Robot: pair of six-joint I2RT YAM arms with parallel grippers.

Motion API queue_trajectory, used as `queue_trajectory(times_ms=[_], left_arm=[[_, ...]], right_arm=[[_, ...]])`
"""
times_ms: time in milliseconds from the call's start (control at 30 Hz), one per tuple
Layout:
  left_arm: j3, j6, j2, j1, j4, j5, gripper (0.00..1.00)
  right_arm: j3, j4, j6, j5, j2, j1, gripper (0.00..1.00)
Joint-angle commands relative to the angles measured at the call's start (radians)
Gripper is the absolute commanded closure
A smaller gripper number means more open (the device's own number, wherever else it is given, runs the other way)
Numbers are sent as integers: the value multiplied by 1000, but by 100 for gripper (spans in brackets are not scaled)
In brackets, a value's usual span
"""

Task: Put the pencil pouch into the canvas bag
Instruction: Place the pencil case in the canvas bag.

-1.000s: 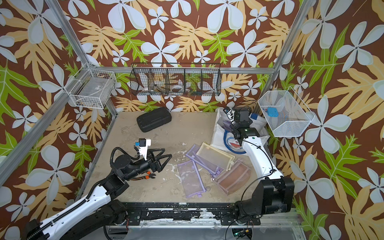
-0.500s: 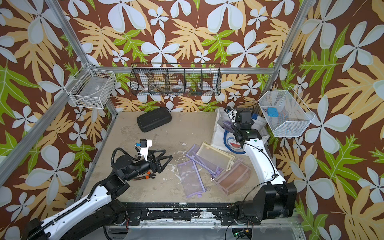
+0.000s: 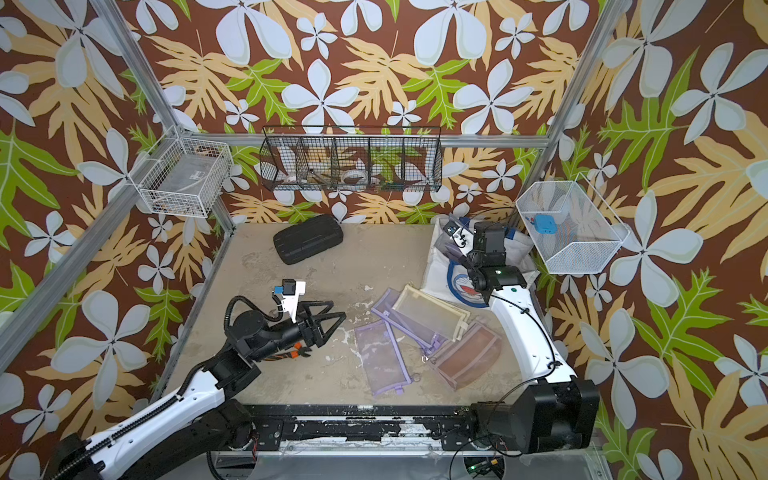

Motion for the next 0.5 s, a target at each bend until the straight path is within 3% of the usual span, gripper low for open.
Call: queue_trajectory(times_ms=[0, 133, 467], left_arm=[[-2, -9, -3, 2, 33, 7, 4], [-2, -10, -2, 2, 33, 9, 4], [-3, -9, 1, 4, 34, 7, 4]], right_arm=[[6, -11, -8, -38, 9, 0, 63], [17, -6, 12, -1, 26, -14, 53], [120, -28, 134, -11, 67, -132, 47]])
